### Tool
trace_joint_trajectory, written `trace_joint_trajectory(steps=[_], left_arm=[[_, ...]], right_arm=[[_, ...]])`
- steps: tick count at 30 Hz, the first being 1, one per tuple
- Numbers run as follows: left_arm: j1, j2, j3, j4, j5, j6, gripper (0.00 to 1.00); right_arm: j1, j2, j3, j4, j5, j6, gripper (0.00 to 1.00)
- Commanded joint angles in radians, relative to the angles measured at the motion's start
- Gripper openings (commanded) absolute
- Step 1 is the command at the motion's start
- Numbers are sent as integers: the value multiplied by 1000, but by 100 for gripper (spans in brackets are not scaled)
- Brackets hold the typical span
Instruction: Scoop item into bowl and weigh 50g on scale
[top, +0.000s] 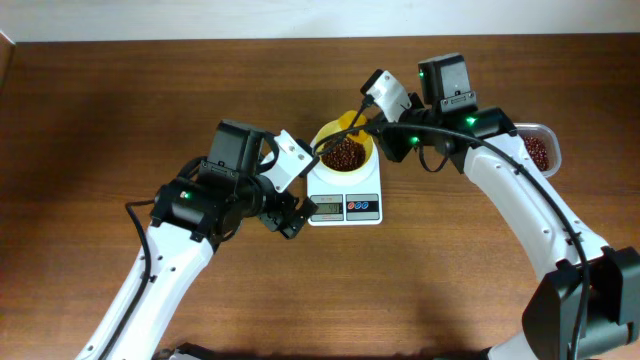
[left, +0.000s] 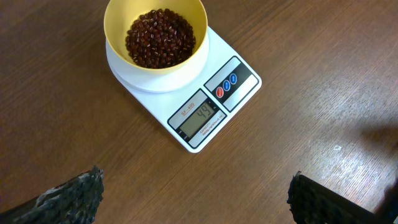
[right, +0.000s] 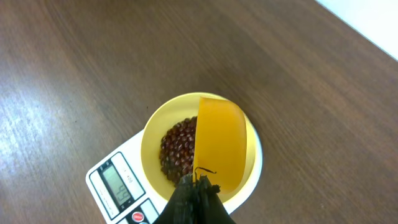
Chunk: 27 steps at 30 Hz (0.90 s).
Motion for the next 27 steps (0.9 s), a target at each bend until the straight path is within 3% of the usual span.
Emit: trace_joint_trajectory(steps=[1,27], left_arm=[[2,-16,-3,2,-3,15,99],[2,-16,-3,2,-3,15,99]], right_arm=[[6,-2,6,-4,-32,-17,4],[1,15,6,32,3,-17,4]])
